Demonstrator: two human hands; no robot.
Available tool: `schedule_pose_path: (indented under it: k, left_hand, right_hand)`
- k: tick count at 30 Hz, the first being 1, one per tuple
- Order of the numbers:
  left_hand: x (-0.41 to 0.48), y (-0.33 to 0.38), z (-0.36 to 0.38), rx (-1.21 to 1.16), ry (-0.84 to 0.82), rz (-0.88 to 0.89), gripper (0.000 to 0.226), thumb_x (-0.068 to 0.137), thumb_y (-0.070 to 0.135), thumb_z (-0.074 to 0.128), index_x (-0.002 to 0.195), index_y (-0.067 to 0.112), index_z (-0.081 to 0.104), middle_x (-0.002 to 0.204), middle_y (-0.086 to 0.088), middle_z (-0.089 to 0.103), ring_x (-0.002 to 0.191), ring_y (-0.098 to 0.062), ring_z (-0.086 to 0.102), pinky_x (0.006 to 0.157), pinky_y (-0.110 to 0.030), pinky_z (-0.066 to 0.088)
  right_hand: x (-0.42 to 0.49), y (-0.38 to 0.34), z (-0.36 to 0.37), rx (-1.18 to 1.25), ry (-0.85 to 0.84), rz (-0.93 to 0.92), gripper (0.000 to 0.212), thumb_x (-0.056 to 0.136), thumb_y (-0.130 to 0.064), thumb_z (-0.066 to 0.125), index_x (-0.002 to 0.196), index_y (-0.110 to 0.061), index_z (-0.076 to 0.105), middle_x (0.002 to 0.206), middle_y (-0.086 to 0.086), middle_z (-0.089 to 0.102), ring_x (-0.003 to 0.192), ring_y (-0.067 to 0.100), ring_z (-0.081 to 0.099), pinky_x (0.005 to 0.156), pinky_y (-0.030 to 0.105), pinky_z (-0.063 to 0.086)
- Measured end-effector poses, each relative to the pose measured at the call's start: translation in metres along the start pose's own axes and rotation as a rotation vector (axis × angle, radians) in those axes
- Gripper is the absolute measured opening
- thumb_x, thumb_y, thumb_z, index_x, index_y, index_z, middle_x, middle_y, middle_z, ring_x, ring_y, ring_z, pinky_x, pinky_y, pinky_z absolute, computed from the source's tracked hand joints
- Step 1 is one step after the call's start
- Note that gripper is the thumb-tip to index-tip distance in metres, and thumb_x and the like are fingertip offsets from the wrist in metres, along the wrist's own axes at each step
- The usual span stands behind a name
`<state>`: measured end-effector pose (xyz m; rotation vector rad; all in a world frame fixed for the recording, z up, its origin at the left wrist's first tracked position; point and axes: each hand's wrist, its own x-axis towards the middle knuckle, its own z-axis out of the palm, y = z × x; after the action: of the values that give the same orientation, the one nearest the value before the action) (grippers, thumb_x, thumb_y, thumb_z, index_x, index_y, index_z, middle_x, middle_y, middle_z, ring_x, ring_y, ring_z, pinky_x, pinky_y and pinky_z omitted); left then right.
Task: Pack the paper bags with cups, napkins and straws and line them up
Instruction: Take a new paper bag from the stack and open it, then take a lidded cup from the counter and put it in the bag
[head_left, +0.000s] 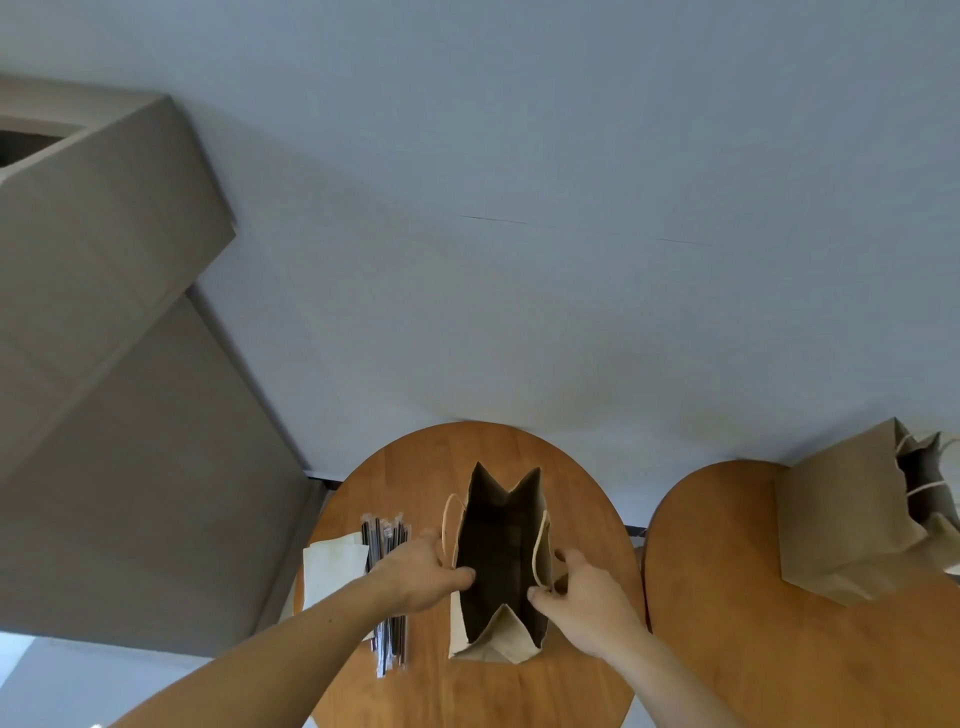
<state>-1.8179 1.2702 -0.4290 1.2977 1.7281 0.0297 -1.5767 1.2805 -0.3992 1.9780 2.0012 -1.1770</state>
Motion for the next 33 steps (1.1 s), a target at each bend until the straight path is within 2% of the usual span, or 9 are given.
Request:
schedule_pose_path:
  k: [4,8,12,15,20,25,28,30,33]
  left_hand:
    - [-0.003,0.003,-0.006,-0.016,-0.071,0.030,0.112,0.060,0.073,0.071,0.150,0.043,0.011,0.156,0.000,0.034,0.134,-0.026,0.048,0.101,-0.034,0.047]
    - [-0.007,0.008,-0.018,0.037,-0.131,0.071,0.118,0.065,0.053,0.080,0.153,0.042,0.002,0.163,-0.004,0.020,0.145,-0.030,0.031,0.110,-0.040,0.037]
    - [-0.016,0.011,-0.041,0.186,0.096,0.066,0.101,0.082,0.045,0.072,0.157,0.030,0.006,0.160,-0.007,0.027,0.141,-0.031,0.036,0.115,-0.050,0.034]
    - [-0.024,0.012,-0.065,0.141,0.245,0.091,0.085,0.087,0.037,0.065,0.157,0.020,0.019,0.156,-0.006,0.035,0.138,-0.026,0.040,0.111,-0.042,0.039]
    - [-0.037,-0.002,-0.100,0.079,0.339,0.061,0.042,0.083,0.031,0.058,0.122,0.016,0.052,0.124,-0.010,0.059,0.111,-0.030,0.056,0.094,-0.043,0.049]
    - [-0.046,-0.043,-0.118,0.029,0.401,-0.076,0.062,0.094,0.036,0.054,0.150,0.017,0.035,0.151,-0.008,0.042,0.135,-0.028,0.043,0.108,-0.044,0.040]
    - [-0.044,-0.074,-0.120,-0.022,0.388,-0.115,0.046,0.094,0.039,0.051,0.134,0.016,0.053,0.138,-0.007,0.054,0.121,-0.028,0.054,0.098,-0.039,0.047]
    - [-0.042,-0.095,-0.115,-0.056,0.364,-0.142,0.044,0.094,0.041,0.051,0.129,0.015,0.056,0.131,-0.007,0.058,0.116,-0.027,0.058,0.090,-0.031,0.045]
    - [-0.037,-0.124,-0.100,-0.089,0.311,-0.200,0.048,0.092,0.030,0.052,0.138,0.020,0.049,0.137,-0.005,0.054,0.120,-0.023,0.056,0.084,-0.026,0.040]
  right_hand:
    - [-0.003,-0.002,-0.001,0.067,-0.046,-0.009,0.080,0.085,-0.058,0.064,0.151,-0.031,0.026,0.147,-0.008,0.047,0.127,0.017,0.054,0.101,0.033,0.052]
    - [-0.008,-0.007,-0.013,0.181,-0.106,-0.057,0.088,0.085,-0.041,0.067,0.156,-0.030,0.015,0.160,-0.005,0.027,0.140,0.021,0.039,0.110,0.038,0.042]
    - [-0.007,-0.023,-0.043,0.176,0.023,-0.132,0.081,0.089,-0.026,0.062,0.156,-0.028,0.016,0.163,-0.004,0.019,0.148,0.020,0.023,0.119,0.043,0.029]
    - [-0.003,-0.055,-0.063,0.170,0.179,-0.228,0.067,0.094,-0.025,0.059,0.153,-0.026,0.027,0.159,-0.004,0.029,0.146,0.019,0.029,0.117,0.040,0.031]
    - [0.006,-0.129,-0.066,0.095,0.270,-0.443,0.044,0.095,-0.024,0.054,0.139,-0.023,0.051,0.141,-0.005,0.052,0.130,0.013,0.048,0.107,0.029,0.037]
    - [0.021,-0.192,-0.021,0.031,0.142,-0.544,0.033,0.097,-0.023,0.050,0.127,-0.018,0.062,0.119,-0.002,0.067,0.105,0.014,0.062,0.090,0.029,0.052]
    - [0.040,-0.207,0.029,-0.075,-0.020,-0.457,0.023,0.097,-0.022,0.049,0.103,-0.013,0.069,0.097,0.000,0.069,0.083,0.014,0.063,0.068,0.027,0.051]
    - [0.054,-0.205,0.066,-0.111,-0.110,-0.382,0.027,0.097,-0.020,0.048,0.071,-0.020,0.058,0.072,-0.005,0.058,0.062,0.006,0.053,0.050,0.019,0.039]
    - [0.076,-0.192,0.122,-0.088,-0.193,-0.224,0.037,0.094,-0.017,0.051,0.059,-0.021,0.040,0.057,-0.006,0.045,0.047,0.005,0.044,0.039,0.018,0.026]
